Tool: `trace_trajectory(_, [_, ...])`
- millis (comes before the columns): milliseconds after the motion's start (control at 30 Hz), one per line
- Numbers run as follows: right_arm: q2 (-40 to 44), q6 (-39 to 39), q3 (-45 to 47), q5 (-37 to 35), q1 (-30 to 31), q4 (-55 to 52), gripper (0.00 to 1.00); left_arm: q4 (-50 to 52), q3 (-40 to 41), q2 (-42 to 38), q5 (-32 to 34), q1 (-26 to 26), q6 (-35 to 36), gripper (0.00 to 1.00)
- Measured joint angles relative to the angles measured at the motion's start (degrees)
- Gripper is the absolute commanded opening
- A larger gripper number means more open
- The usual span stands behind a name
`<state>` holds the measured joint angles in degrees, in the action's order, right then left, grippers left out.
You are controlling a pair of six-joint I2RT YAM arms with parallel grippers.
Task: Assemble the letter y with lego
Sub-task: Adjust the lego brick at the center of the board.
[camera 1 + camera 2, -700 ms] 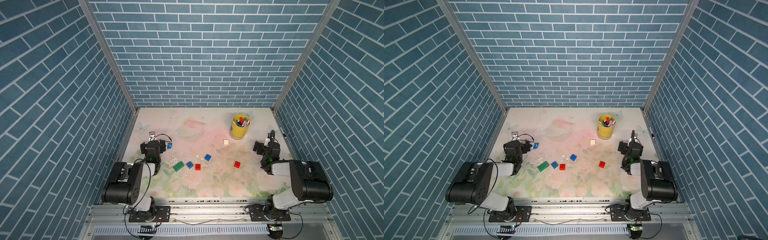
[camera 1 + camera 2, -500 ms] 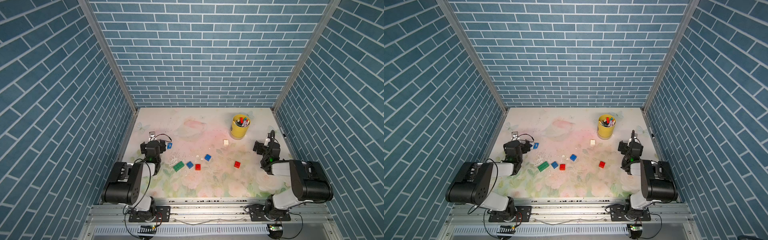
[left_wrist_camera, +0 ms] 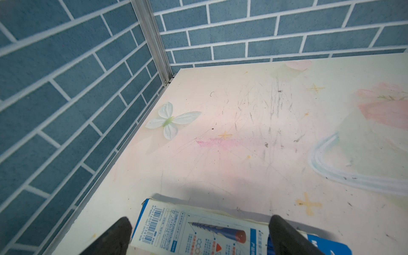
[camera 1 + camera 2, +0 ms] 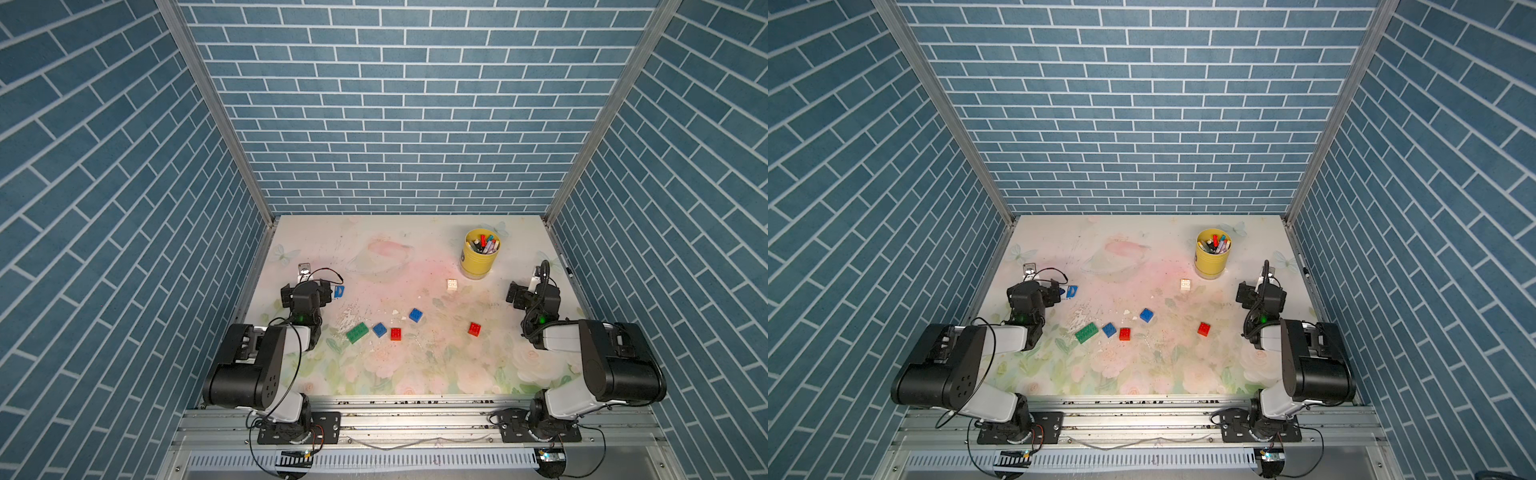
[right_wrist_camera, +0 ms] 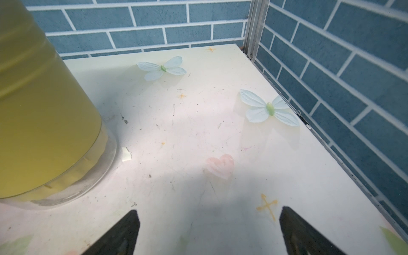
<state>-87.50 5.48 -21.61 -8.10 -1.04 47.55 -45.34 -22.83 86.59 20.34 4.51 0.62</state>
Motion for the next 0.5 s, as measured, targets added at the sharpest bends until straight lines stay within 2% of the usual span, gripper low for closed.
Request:
trace_trajectory(233, [0.0,0.0,0.0,0.0,0.0,-0.1,0.99,0.1,0.0,-0.1,0.0,0.0,0.0,1.00])
trace_trajectory(300, [1.0,0.0,-1.0,0.0,0.0,-3.8,0.99,1.0,0.0,-0.8,-0.5,0.0,0.1,1.00])
trace_trajectory(367, [3.6,0.0,-4.3,0.0,0.0,-11.0,0.99,5.5,-1.5,-2.4,-0.4,0.2,0.1,1.00])
trace_trajectory(500, [9.3,0.2,-9.3,0.3,0.0,-17.6,0.99,15.6,-8.2,-7.3,0.5,0.2,-0.3,1.00])
